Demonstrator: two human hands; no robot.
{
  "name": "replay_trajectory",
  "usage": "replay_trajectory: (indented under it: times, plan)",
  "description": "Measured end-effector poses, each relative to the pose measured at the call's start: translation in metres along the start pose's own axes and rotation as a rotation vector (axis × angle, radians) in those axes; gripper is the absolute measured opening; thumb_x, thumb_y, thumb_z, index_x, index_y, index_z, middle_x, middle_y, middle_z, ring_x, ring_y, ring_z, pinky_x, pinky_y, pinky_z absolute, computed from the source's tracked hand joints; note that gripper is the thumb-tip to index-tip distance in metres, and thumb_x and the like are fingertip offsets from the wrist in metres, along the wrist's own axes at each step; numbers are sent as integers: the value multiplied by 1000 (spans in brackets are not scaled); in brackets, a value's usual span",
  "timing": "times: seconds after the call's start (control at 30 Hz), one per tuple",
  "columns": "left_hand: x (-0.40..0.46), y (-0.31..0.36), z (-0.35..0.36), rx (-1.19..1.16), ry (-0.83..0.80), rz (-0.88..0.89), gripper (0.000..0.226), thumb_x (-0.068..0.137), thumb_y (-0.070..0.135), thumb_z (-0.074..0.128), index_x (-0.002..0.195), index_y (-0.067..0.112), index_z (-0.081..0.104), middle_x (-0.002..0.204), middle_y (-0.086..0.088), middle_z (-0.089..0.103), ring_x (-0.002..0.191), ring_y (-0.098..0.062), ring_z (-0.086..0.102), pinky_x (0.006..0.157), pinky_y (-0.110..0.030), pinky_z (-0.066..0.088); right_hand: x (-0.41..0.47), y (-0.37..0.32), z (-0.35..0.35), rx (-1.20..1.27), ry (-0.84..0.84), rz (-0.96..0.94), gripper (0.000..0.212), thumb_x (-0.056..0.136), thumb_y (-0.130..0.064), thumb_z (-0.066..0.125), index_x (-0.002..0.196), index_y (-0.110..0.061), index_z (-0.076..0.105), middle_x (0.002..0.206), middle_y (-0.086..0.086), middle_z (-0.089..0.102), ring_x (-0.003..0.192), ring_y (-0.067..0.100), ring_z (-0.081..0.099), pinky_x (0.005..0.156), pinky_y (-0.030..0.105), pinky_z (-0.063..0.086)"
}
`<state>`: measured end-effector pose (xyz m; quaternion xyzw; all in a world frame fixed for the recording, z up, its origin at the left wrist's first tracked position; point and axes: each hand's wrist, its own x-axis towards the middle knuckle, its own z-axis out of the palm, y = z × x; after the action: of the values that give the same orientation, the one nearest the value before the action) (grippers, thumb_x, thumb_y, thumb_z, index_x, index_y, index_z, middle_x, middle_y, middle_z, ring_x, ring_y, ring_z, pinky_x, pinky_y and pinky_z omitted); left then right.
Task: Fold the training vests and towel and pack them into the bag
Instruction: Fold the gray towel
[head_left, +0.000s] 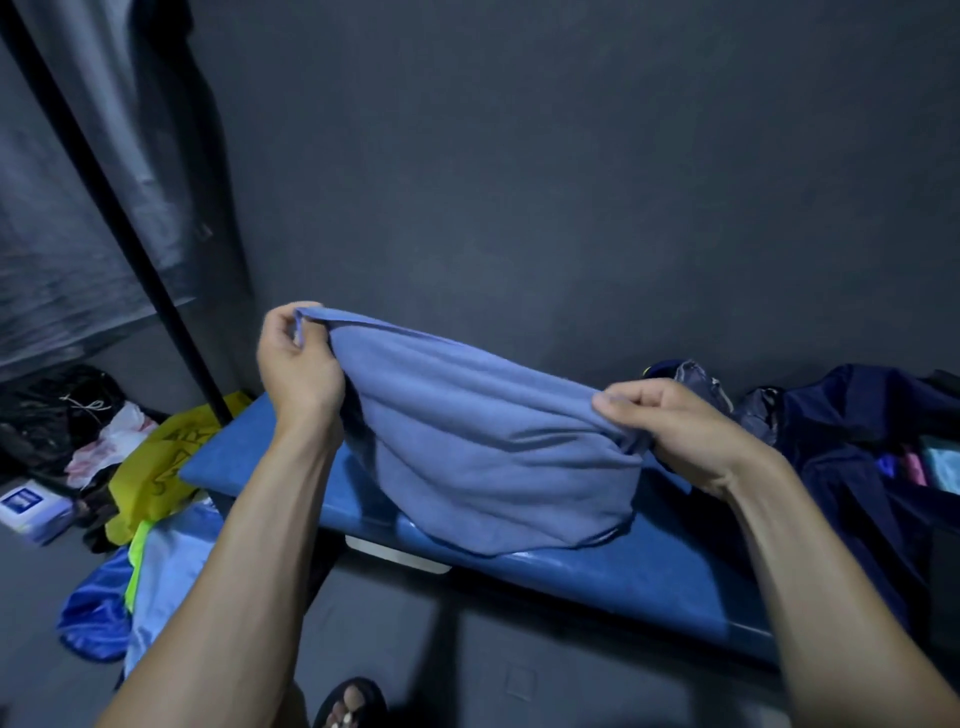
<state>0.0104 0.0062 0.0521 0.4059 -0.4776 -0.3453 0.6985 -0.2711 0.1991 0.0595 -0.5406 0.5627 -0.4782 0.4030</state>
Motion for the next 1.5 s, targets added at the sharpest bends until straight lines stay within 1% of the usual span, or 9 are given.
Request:
replay_trajectory:
  times: [0.17,0.37,0.47,0.73,0.93,1.13,1.3,1.43,1.5]
  plan:
    - [9,11,-11,-80,112,78,10,93,18,48,93,25,55,86,8,56,77,4,54,80,-20,44,-1,-4,-2,-397,112,-60,17,79,-28,81,75,-14,72,67,-4,64,65,7,54,65,31,40]
    - [-65,46,26,-18,-1134,-35,13,98,6,50,95,15,58,117,0,70,103,-10,61,87,-21,46,8,-30,42,-273,96,-251,29,79,-31,73,78,-3,67,69,-5,48,69,7,42,59,30,33]
    - [-78,40,28,15,-1349,-74,10,103,22,49,99,15,56,92,1,56,86,-11,50,76,-23,42,6,-29,45,-268,35,-199,34,85,-23,78,67,-4,56,67,-5,38,66,8,34,57,30,24]
    - [-56,48,21,-92,-1089,-11,14,107,12,49,93,12,54,81,12,54,74,-2,46,69,-15,41,-2,-20,13,-151,-21,-139,11,83,-23,80,83,-12,77,56,-5,27,55,11,20,52,25,15]
    - [-63,52,25,-196,-1077,-25,11,100,19,53,96,9,55,85,-4,50,77,-12,44,68,-20,41,-4,-9,21,-251,-71,-63,16,91,-29,78,99,-16,73,57,4,27,56,19,19,51,29,17]
    - [-63,59,26,-243,-1065,-19,11,98,22,54,95,11,55,85,3,52,75,-10,46,69,-20,42,-4,2,35,-271,-197,162,15,99,-18,66,96,-3,64,51,4,57,35,14,43,47,24,38]
    - [-60,62,21,-290,-993,-45,14,100,25,52,90,15,55,82,4,52,73,-10,47,68,-20,43,-5,19,29,-325,-344,500,12,104,-19,56,95,-15,50,77,9,75,53,16,69,48,24,38]
    - [-67,71,19,-369,-1103,-94,10,95,19,57,88,22,62,85,4,56,77,-10,51,70,-23,43,4,26,25,-84,117,296,11,103,-8,55,92,-10,57,85,15,72,69,22,69,61,33,55]
    - [-73,78,18,-346,-1410,-71,14,92,9,61,92,22,67,104,-2,68,95,-14,60,84,-28,45,9,16,21,-1,407,64,19,101,-1,51,90,-5,66,81,9,68,70,13,66,62,28,56]
